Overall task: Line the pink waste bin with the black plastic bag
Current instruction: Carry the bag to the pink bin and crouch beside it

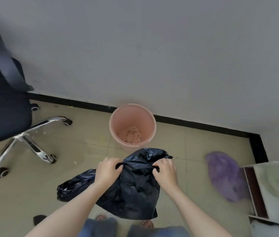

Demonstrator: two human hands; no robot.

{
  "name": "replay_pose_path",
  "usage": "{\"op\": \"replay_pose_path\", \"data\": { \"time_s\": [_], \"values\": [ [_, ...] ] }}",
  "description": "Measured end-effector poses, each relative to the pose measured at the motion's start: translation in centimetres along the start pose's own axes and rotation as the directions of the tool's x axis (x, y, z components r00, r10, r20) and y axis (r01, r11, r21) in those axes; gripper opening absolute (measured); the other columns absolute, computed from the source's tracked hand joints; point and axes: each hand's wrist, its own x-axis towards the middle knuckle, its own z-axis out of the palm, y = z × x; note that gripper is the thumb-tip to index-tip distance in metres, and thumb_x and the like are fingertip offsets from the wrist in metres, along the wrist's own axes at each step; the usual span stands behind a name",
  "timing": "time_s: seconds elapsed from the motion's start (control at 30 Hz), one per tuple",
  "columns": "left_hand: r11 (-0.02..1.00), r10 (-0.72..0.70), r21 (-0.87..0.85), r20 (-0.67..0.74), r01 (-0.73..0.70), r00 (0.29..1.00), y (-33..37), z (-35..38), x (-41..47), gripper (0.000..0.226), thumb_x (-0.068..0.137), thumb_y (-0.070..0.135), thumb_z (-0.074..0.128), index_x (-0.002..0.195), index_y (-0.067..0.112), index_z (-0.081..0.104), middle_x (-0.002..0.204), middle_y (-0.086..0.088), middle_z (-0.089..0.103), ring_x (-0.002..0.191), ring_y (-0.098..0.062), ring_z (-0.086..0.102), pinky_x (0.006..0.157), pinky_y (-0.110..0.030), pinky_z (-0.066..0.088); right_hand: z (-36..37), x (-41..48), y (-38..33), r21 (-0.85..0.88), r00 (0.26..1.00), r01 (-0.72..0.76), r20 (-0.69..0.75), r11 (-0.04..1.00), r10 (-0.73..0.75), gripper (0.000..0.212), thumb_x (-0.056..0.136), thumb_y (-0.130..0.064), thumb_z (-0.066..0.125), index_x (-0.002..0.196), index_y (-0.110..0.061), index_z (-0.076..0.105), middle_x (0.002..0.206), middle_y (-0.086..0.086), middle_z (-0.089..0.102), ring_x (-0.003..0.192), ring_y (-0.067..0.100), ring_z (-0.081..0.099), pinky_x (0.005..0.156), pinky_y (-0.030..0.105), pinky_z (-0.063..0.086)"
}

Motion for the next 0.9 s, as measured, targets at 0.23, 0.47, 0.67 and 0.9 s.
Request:
{"op": "replay_pose_path", "data": {
  "time_s": [0.23,0.47,0.67,0.9],
  "values": [
    [0.997,0.049,0.064,0.014,-0.050,0.999,-6.8,12.7,8.5,0.026,0.092,0.023,0.049,0.111,0.016,0.064,0.111,-0.005,0.068,0.105,-0.025,0.057,0.084,-0.038,0.049,12.4,7.0,8.0,-0.069,0.999,0.030,-0.016,0.997,-0.032,0.024,0.086,-0.016,0.050,0.106,-0.014,0.063,0.114,0.003,0.063,0.115,0.023,0.044,0.098,0.032,0.032],
    [0.974,0.137,0.189,-0.046,-0.126,0.990,-11.9,22.1,14.9,0.027,0.092,0.025,0.045,0.111,0.019,0.063,0.110,-0.004,0.068,0.105,-0.026,0.055,0.085,-0.037,0.046,22.1,12.9,14.0,-0.075,0.995,0.073,-0.059,0.995,-0.077,0.026,0.088,-0.016,0.048,0.109,-0.014,0.062,0.116,0.005,0.062,0.115,0.024,0.044,0.094,0.031,0.035],
    [0.958,0.142,0.261,-0.084,-0.116,0.986,-12.2,22.9,14.2,0.037,0.093,0.029,0.044,0.129,0.023,0.047,0.136,-0.004,0.048,0.126,-0.026,0.038,0.098,-0.037,0.035,22.6,12.9,14.4,-0.061,0.991,0.112,-0.072,0.992,-0.116,0.033,0.088,-0.015,0.049,0.121,-0.014,0.054,0.125,0.008,0.054,0.121,0.025,0.039,0.098,0.030,0.033],
    [0.895,0.316,0.405,-0.274,-0.189,0.909,-10.0,19.9,14.2,0.060,0.067,0.019,0.074,0.122,0.012,0.052,0.129,-0.023,0.054,0.113,-0.040,0.056,0.085,-0.052,0.050,17.2,15.3,10.5,-0.133,0.881,0.357,-0.282,0.925,-0.380,0.040,0.078,-0.002,0.056,0.118,-0.007,0.054,0.123,0.020,0.054,0.115,0.038,0.047,0.092,0.044,0.042]
  ]
}}
